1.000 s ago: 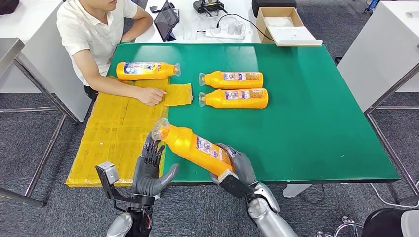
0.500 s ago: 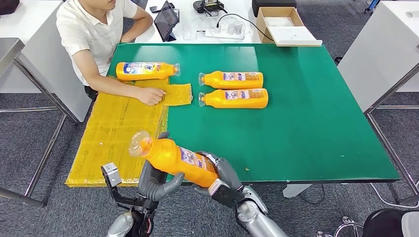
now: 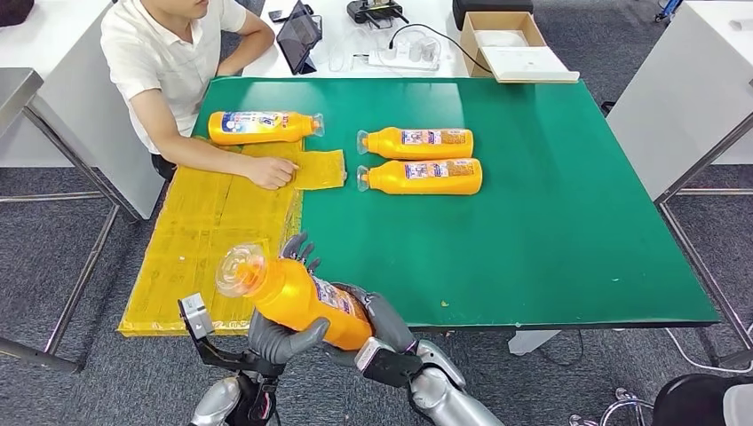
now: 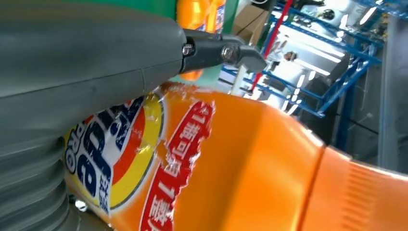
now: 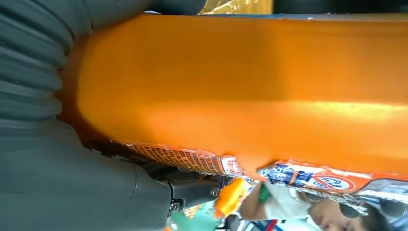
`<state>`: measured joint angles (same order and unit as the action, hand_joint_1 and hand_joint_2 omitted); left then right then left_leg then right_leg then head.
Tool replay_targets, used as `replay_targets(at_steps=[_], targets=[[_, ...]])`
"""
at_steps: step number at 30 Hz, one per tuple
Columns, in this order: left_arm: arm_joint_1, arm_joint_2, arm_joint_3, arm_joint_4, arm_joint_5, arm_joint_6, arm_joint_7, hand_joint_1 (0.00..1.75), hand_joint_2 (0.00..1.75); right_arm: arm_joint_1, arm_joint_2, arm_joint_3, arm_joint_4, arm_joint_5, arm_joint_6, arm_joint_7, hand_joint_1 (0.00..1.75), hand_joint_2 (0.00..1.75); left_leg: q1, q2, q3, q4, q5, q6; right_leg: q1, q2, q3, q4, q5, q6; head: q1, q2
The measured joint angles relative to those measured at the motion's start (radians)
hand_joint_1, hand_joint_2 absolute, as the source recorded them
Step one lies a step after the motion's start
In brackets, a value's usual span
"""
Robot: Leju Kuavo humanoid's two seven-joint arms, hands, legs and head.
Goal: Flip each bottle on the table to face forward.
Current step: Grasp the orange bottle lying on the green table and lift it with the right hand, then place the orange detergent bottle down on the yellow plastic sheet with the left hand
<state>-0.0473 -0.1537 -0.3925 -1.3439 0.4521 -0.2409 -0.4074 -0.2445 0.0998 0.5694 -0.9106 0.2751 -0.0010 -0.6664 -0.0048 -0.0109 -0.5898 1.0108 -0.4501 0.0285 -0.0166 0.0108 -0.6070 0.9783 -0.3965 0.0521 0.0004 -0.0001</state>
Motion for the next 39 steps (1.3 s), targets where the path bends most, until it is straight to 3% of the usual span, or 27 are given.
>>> replay_targets(at_steps=[1, 2, 7, 8, 11, 12, 16, 20, 32, 35, 39], targets=[[-0.003, 0.000, 0.001, 0.006, 0.002, 0.000, 0.003, 1.51, 1.75, 0.000, -0.003, 0.009, -0.005, -0.006, 0.000, 0.000, 1.70, 1.75, 0.000, 0.000, 0.000, 0.000, 0.000, 0.000, 0.000, 0.000, 0.000, 0.000, 0.000, 0.000, 0.000, 0.000], [-0.007, 0.000, 0.001, 0.011, 0.005, 0.000, 0.007, 1.75, 1.75, -0.001, -0.007, 0.016, -0.009, -0.012, 0.000, 0.000, 1.65, 1.75, 0.000, 0.000, 0.000, 0.000, 0.000, 0.000, 0.000, 0.000, 0.000, 0.000, 0.000, 0.000, 0.000, 0.000], [-0.013, 0.000, 0.004, 0.029, 0.009, -0.009, 0.007, 1.75, 1.75, -0.007, -0.021, 0.045, -0.013, -0.029, -0.002, 0.000, 1.59, 1.75, 0.000, 0.001, 0.000, 0.000, 0.000, 0.000, 0.000, 0.000, 0.000, 0.000, 0.000, 0.000, 0.000, 0.000], [-0.013, 0.000, 0.004, 0.031, -0.004, -0.006, 0.007, 1.75, 1.75, -0.008, -0.024, 0.048, -0.013, -0.030, -0.005, 0.000, 1.31, 1.75, 0.000, 0.000, 0.000, 0.000, 0.000, 0.000, 0.000, 0.000, 0.000, 0.000, 0.000, 0.000, 0.000, 0.000], [-0.018, 0.004, -0.002, 0.037, -0.065, 0.024, 0.008, 1.75, 1.75, -0.006, -0.034, 0.064, -0.016, -0.031, -0.013, 0.000, 0.14, 1.75, 0.000, 0.000, 0.000, 0.000, 0.000, 0.000, 0.000, 0.000, 0.000, 0.000, 0.000, 0.000, 0.000, 0.000], [-0.021, 0.005, -0.004, 0.040, -0.078, 0.029, 0.008, 1.75, 1.75, -0.004, -0.036, 0.073, -0.018, -0.031, -0.014, 0.000, 0.01, 1.75, 0.000, 0.000, 0.000, 0.000, 0.000, 0.000, 0.000, 0.000, 0.000, 0.000, 0.000, 0.000, 0.000, 0.000], [-0.030, 0.008, -0.007, 0.050, -0.069, 0.023, 0.003, 1.75, 1.75, 0.006, -0.041, 0.096, -0.023, -0.024, -0.028, 0.000, 0.00, 0.00, 0.000, 0.000, -0.001, 0.000, 0.000, 0.000, 0.000, 0.000, 0.000, 0.000, 0.000, 0.000, 0.000, 0.000], [-0.029, 0.011, -0.003, 0.049, -0.044, 0.016, 0.004, 1.75, 1.75, 0.027, -0.049, 0.111, -0.060, -0.004, -0.112, 0.000, 0.00, 0.00, 0.000, 0.000, -0.001, 0.000, 0.000, 0.000, 0.000, 0.000, 0.000, 0.000, 0.000, 0.000, 0.000, 0.000], [0.016, 0.026, 0.035, -0.056, -0.011, 0.007, 0.014, 1.75, 1.75, 0.124, -0.114, 0.111, -0.303, -0.004, -0.220, 0.000, 0.00, 0.00, 0.000, -0.001, -0.002, 0.000, 0.000, 0.000, 0.000, 0.000, -0.001, 0.000, 0.000, 0.000, 0.001, 0.000], [0.042, 0.040, 0.090, -0.070, -0.076, 0.080, 0.006, 1.75, 1.75, 0.150, -0.120, 0.095, -0.378, 0.005, -0.289, 0.000, 0.00, 0.00, 0.000, 0.002, -0.001, 0.000, 0.000, 0.000, 0.000, 0.001, -0.002, 0.000, 0.000, 0.000, 0.000, 0.000], [0.081, 0.061, 0.143, -0.114, -0.327, 0.264, -0.031, 1.75, 1.75, 0.190, -0.126, 0.035, -0.458, 0.028, -0.368, 0.000, 0.00, 0.00, 0.001, -0.001, -0.002, 0.000, 0.000, -0.001, 0.001, 0.000, -0.002, 0.001, -0.001, -0.001, 0.000, 0.000]])
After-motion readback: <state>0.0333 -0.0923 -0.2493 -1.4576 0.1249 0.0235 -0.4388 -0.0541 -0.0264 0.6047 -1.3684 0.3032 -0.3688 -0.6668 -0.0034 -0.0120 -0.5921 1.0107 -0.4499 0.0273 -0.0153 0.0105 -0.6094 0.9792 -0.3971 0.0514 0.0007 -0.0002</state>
